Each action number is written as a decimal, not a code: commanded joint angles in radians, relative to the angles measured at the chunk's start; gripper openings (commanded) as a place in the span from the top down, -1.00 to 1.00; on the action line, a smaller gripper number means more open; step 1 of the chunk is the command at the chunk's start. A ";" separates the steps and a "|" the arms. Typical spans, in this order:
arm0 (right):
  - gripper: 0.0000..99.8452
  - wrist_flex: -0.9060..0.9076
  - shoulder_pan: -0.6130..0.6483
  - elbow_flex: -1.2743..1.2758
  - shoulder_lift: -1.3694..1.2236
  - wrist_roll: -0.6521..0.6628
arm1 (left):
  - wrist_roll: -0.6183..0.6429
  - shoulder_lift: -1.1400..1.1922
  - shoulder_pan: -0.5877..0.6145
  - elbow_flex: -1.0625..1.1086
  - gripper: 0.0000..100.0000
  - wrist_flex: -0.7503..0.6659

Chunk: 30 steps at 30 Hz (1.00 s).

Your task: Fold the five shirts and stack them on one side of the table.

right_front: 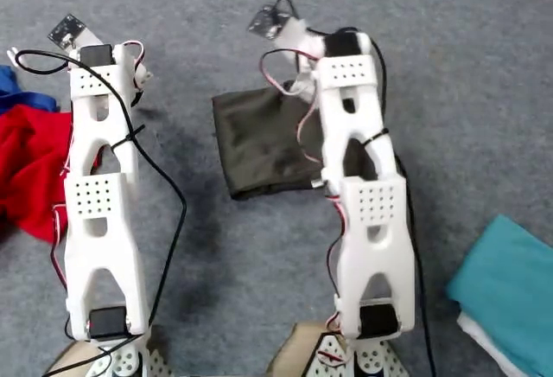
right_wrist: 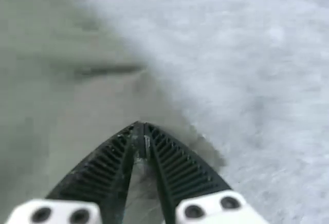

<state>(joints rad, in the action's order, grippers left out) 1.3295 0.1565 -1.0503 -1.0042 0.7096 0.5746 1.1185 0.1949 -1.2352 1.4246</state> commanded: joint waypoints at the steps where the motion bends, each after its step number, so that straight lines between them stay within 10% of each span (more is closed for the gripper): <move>1: 0.99 -0.144 -0.059 -0.166 -0.097 -0.005 | 0.002 -0.010 -0.014 -0.041 0.96 -0.012; 11: 0.99 -0.041 -0.041 -0.622 -0.280 -0.003 | 0.002 -0.010 -0.014 -0.041 0.96 -0.014; 25: 0.99 0.453 -0.051 -0.618 0.071 -0.017 | -0.014 -0.015 -0.072 -0.046 0.96 0.012; 30: 0.99 0.465 -0.147 -0.444 0.173 -0.269 | -0.049 -0.033 -0.183 -0.110 0.96 0.124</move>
<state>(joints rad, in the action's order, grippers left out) 1.7683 0.0629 -1.5750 -0.9674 0.5501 0.5363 1.1201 0.0660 -1.2474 1.4860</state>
